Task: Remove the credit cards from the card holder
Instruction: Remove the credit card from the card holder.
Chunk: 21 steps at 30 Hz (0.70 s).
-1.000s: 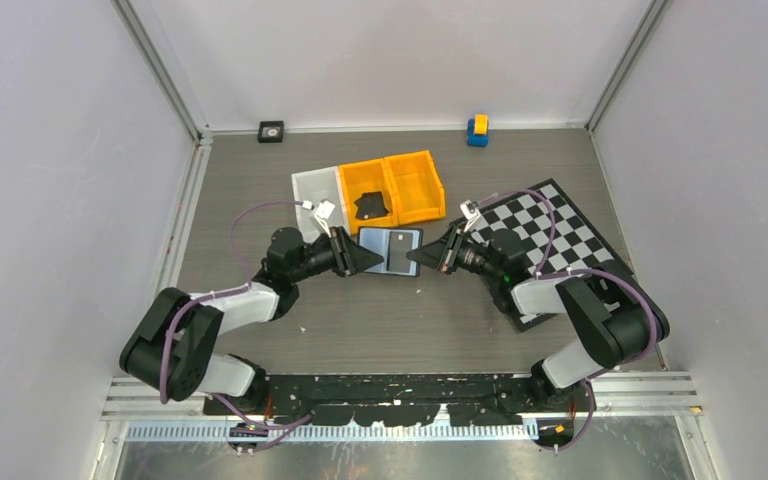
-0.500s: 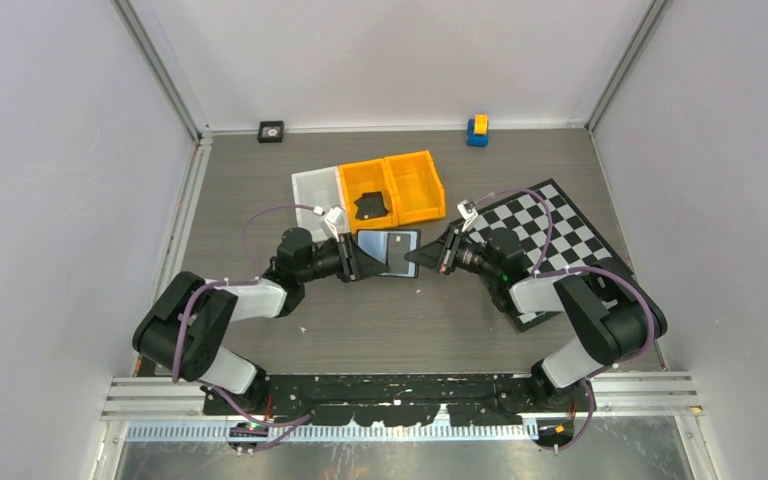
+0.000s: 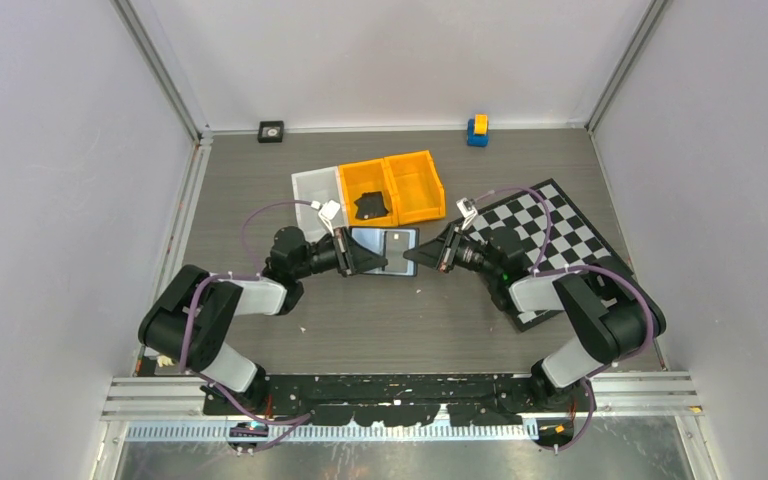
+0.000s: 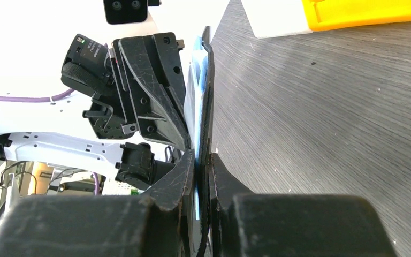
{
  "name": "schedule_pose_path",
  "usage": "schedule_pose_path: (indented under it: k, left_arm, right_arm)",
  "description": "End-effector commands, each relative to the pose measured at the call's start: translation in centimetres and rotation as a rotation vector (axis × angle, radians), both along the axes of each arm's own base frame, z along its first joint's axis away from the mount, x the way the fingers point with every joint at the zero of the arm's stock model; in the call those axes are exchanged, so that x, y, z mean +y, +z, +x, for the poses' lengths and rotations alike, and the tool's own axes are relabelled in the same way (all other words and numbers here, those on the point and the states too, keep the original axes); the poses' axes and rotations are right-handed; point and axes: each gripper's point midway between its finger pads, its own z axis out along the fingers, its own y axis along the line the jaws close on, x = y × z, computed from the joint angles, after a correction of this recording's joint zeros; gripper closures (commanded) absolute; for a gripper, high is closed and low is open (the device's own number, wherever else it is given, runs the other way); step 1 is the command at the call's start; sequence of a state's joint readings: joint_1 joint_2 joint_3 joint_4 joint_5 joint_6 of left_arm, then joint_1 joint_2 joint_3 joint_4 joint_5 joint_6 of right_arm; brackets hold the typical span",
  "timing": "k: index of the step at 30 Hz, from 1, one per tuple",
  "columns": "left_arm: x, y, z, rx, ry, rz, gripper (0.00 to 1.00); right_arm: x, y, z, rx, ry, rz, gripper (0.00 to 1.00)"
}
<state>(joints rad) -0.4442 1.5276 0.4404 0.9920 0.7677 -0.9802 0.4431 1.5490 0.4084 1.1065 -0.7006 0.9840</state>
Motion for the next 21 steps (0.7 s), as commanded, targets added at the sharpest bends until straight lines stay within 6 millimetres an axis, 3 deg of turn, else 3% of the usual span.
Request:
schedule_pose_path:
  k: [1,12,21]
  left_arm:
    - [-0.3,2.7,-0.8,-0.09,-0.057,-0.087,0.98]
    - [2.2,2.1,0.4,-0.066,-0.001,-0.107,1.0]
    - [2.9,1.7,0.8,-0.051,0.014,-0.106,1.0]
  right_arm:
    - [0.7,2.2,0.1,-0.076,0.038,0.051,0.99]
    - [-0.1,2.1,0.7,-0.067,-0.007,0.056,1.0]
    - [-0.3,2.2,1.1,-0.047,-0.009,0.092,0.99]
